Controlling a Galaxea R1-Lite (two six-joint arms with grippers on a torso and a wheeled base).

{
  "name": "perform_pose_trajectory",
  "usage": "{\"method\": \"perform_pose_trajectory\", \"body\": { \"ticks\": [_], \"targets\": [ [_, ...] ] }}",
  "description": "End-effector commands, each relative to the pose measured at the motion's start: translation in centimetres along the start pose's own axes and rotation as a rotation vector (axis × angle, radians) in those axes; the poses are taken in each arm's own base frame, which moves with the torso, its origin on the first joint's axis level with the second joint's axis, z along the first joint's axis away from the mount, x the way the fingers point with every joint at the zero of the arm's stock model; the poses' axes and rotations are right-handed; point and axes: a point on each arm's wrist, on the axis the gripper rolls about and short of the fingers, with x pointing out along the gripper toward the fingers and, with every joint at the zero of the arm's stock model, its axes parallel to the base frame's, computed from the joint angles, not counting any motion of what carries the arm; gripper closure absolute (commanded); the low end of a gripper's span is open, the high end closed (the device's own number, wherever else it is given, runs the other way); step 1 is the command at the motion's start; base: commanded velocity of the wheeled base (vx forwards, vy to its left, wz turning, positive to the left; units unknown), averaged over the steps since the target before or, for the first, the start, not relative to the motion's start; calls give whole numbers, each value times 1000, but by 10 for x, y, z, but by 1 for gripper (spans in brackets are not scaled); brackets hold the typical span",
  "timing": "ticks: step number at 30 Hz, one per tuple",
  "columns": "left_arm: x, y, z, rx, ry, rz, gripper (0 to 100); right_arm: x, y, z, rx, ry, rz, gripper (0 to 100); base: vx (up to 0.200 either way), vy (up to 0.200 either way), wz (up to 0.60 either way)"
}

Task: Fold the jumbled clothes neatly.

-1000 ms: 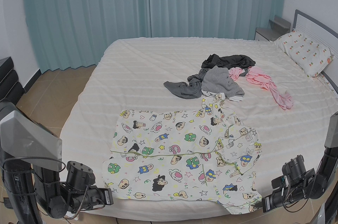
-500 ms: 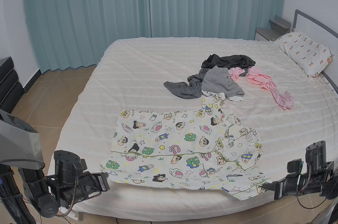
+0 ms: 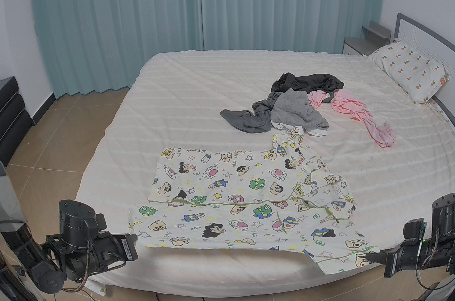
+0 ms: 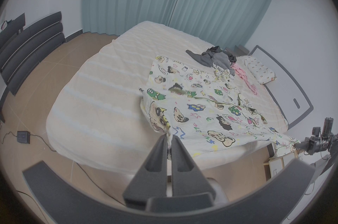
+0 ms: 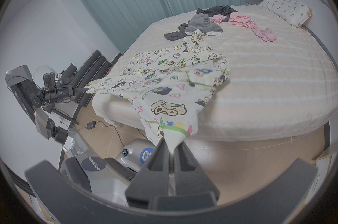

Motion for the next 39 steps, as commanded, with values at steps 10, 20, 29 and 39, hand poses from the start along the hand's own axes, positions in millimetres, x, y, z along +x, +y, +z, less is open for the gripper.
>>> {"method": "perform_pose_trajectory", "body": {
  "ticks": [10, 20, 29, 39],
  "targets": [
    [-18, -2, -4, 24, 26, -17, 100, -23, 9, 6, -26, -34, 25, 100, 0, 0, 0],
    [19, -13, 10, 16, 38, 1, 100, -5, 6, 15, 6, 72, 1, 100, 0, 0, 0],
    [45, -14, 25, -11, 19, 25, 100, 11, 4, 32, 29, 111, -15, 100, 0, 0, 0],
    [75, -10, 29, -28, 40, 62, 100, 33, 2, 53, 107, 150, -27, 100, 0, 0, 0]
  ]
}}
